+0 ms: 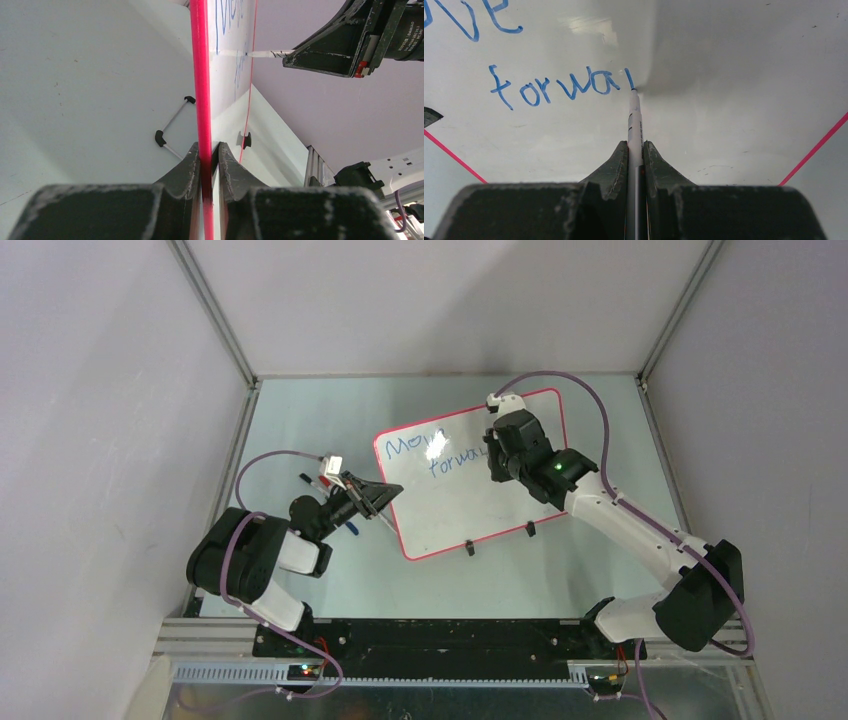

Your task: Write a sentence on the whiteboard

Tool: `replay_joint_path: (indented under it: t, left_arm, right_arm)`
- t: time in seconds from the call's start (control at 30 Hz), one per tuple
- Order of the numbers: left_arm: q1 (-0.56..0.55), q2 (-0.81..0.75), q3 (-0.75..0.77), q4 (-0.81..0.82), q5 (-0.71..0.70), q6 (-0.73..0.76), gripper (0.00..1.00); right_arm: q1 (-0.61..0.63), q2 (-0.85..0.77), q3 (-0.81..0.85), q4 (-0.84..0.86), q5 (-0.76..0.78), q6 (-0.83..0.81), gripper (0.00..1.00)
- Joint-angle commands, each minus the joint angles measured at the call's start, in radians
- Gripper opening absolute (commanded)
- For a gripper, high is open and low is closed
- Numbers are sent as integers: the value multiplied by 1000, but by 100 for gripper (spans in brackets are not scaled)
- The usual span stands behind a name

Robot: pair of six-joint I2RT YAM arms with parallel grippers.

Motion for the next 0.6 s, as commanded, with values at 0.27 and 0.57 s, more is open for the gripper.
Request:
replay_joint_path:
  t: [0.27, 0.57]
  left_arm:
    - [12, 6, 14, 29, -41, 58, 4]
    - [12, 7, 16, 29, -40, 58, 4]
  right_arm:
    - [-9, -3, -5, 48, -10, -15, 0]
    - [-12, 16, 18, 54, -10, -19, 0]
